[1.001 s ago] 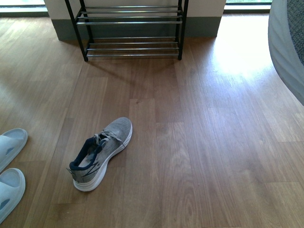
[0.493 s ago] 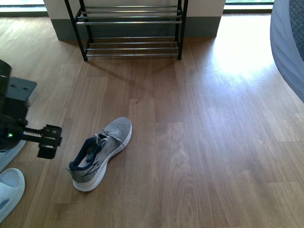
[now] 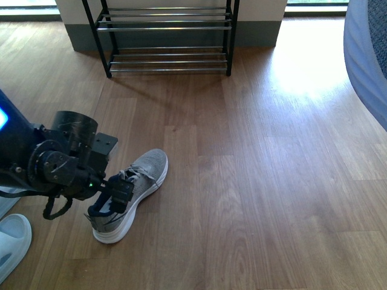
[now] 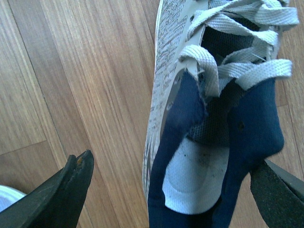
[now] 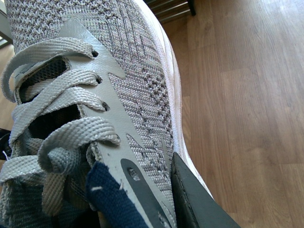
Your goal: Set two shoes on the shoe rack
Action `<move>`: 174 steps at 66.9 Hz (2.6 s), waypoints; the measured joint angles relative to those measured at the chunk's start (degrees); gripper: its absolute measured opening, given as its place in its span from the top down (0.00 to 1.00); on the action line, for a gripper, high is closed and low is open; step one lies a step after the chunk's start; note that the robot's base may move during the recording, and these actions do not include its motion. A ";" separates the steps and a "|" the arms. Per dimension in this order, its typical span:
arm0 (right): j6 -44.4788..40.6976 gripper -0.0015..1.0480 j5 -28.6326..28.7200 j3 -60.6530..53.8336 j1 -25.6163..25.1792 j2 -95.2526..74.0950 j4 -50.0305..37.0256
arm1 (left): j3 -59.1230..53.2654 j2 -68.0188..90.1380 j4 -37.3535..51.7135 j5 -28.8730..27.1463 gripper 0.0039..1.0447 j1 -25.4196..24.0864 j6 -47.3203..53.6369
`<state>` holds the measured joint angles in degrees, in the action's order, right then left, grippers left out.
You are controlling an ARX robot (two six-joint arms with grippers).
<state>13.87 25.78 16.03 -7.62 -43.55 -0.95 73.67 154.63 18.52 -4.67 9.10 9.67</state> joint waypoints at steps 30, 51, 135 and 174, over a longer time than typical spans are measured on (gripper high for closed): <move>0.00 0.99 -0.02 0.00 0.00 0.00 0.00 | 9.53 7.93 -3.32 1.42 0.09 0.15 -0.94; 0.00 0.99 0.00 0.00 0.00 0.00 0.00 | 1.92 -0.70 -2.10 3.21 0.09 0.42 -2.64; 0.00 0.99 0.00 0.00 0.00 0.00 0.00 | 10.84 9.40 -8.20 1.53 0.58 -4.09 3.93; 0.00 0.99 0.00 0.00 0.00 0.00 0.00 | -2.03 0.42 5.16 -3.13 0.99 -3.76 -8.07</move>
<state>13.87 25.78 16.03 -7.62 -43.55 -0.95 71.64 155.04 23.68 -7.79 5.34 1.61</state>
